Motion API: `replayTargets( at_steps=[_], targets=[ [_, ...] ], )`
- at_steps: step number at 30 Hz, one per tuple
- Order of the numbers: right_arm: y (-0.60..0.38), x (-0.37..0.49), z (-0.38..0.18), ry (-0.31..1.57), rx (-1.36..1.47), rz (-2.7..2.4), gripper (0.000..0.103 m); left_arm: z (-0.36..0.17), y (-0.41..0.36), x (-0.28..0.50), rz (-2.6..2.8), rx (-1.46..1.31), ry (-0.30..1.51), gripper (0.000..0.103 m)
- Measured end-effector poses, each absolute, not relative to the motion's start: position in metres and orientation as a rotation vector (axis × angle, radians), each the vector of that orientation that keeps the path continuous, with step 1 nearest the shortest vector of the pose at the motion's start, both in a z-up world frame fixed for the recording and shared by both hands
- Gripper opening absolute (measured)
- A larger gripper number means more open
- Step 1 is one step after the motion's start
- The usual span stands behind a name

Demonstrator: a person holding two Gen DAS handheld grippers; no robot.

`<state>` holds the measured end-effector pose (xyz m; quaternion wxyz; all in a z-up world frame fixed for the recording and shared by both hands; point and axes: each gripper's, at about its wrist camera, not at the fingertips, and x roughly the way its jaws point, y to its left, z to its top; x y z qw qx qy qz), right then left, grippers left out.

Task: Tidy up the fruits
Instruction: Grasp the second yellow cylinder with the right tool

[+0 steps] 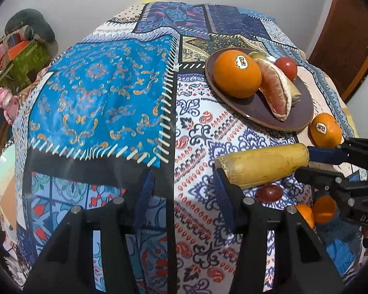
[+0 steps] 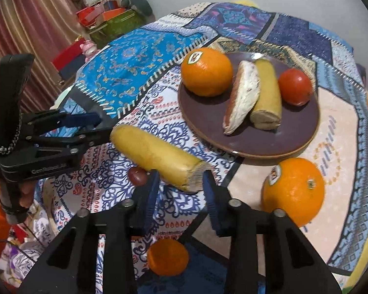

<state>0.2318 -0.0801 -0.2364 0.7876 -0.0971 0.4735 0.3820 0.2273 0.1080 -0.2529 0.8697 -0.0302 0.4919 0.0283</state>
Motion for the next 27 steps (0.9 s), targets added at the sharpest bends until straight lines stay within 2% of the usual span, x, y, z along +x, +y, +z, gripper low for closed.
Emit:
replayTargets(
  at_steps=[3,18,23,27],
  targets=[
    [-0.083,0.230,-0.236,1.015,-0.207,0.825,0.032,-0.252,0.107,0.236,0.036,-0.094,1.044,0.041],
    [-0.136,0.219,-0.221,0.996,-0.210,0.753,0.032,-0.251,0.060,0.262,-0.054,-0.075,1.042,0.041],
    [-0.125,0.226,-0.213,0.965,-0.246,0.762,0.032,-0.241,0.069,0.246,-0.044,-0.081,1.027,0.045],
    [-0.100,0.231,-0.221,0.969,-0.310,0.796,0.035,-0.233,0.076,0.226,-0.028,-0.068,1.001,0.055]
  ],
)
